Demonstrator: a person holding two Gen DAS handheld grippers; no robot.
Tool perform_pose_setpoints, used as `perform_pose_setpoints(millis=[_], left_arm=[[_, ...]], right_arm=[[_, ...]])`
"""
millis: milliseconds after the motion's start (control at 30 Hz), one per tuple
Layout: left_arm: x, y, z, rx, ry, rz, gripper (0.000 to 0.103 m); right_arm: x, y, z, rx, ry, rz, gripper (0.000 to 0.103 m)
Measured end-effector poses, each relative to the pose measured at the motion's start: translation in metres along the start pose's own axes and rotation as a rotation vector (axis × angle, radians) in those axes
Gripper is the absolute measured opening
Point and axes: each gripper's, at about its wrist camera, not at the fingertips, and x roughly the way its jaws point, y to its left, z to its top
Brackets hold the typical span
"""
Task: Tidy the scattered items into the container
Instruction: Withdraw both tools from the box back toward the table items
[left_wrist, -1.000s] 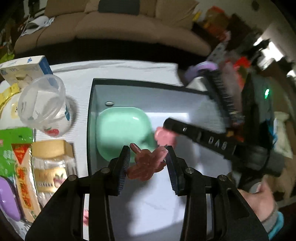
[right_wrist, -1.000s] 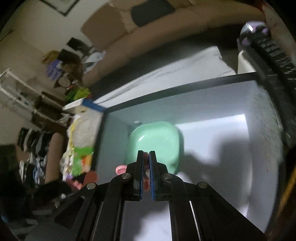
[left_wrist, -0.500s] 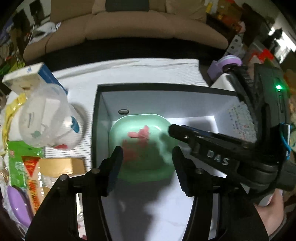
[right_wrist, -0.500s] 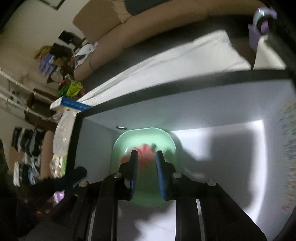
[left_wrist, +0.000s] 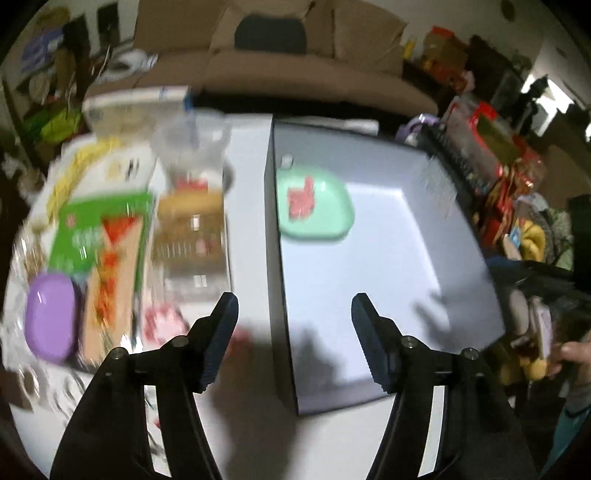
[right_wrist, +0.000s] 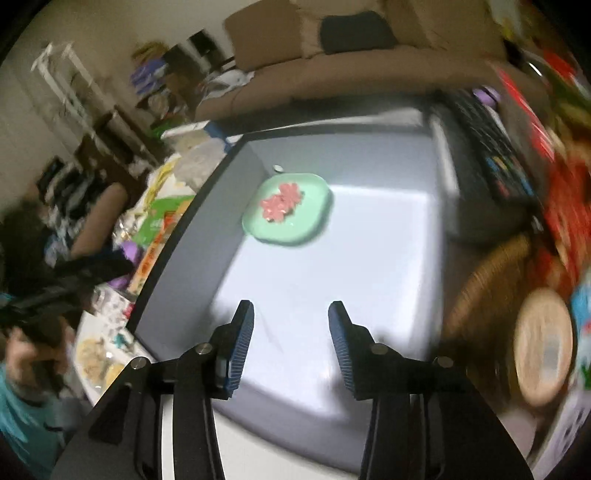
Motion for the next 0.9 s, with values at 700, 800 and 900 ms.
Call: perform_pose_setpoints(millis=[700, 800, 900], left_arm=[[0.032, -0.038, -0.042, 0.007, 0.092, -0.001, 0.05], [0.028, -0.033, -0.042, -0.008, 0.094, -0.033, 0.05], [0.001, -0.016, -0.041, -0.02, 0.027, -0.08, 0.052]], right_arm=[[-0.003, -0.009, -0.047, -0.03, 0.051, -0.226, 0.051], [-0.007, -0.007, -0.044, -0.025, 0.036, -0.23, 0.051], [-0.021, 0.006, -0.043, -0.06, -0.01, -0.269, 0.051]])
